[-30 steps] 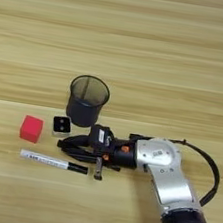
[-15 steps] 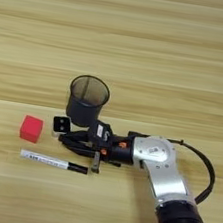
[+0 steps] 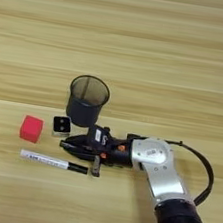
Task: Move the objects on the table
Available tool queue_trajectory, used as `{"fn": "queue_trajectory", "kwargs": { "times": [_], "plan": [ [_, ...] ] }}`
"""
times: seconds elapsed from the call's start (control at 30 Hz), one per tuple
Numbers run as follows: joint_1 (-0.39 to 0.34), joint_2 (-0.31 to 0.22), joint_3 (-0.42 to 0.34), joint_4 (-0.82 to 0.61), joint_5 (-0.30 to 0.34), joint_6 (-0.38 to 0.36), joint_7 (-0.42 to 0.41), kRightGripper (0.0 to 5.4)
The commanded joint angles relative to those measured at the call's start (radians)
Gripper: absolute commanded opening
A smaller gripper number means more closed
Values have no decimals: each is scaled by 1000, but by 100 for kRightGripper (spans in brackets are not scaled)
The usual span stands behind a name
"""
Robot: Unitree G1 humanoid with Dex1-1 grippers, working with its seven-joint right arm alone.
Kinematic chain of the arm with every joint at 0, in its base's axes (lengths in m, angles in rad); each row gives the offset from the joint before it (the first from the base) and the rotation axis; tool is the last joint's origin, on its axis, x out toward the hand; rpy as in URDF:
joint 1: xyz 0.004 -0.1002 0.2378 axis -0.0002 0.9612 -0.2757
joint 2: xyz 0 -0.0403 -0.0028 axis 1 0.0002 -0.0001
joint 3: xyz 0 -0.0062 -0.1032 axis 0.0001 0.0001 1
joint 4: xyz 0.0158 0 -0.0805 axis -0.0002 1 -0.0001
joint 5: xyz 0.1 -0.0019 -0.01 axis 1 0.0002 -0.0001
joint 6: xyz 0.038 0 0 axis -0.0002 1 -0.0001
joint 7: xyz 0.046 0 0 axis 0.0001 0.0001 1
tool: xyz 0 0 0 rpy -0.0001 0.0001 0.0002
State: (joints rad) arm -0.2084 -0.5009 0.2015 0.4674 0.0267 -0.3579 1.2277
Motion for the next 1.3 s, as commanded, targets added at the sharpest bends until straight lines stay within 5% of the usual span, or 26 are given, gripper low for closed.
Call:
{"fn": "queue_trajectory", "kwargs": {
  "times": [0.03, 0.13, 0.47, 1.3],
  "plan": [
    [-42, -22, -14, -21, 11, -5, -26, 80],
    [-41, -21, -16, -23, 17, -2, -23, 80],
    [-41, -13, -25, -38, 40, 1, -24, 219],
    [-45, -31, -146, -438, 290, 157, -3, 528]
  ]
}}
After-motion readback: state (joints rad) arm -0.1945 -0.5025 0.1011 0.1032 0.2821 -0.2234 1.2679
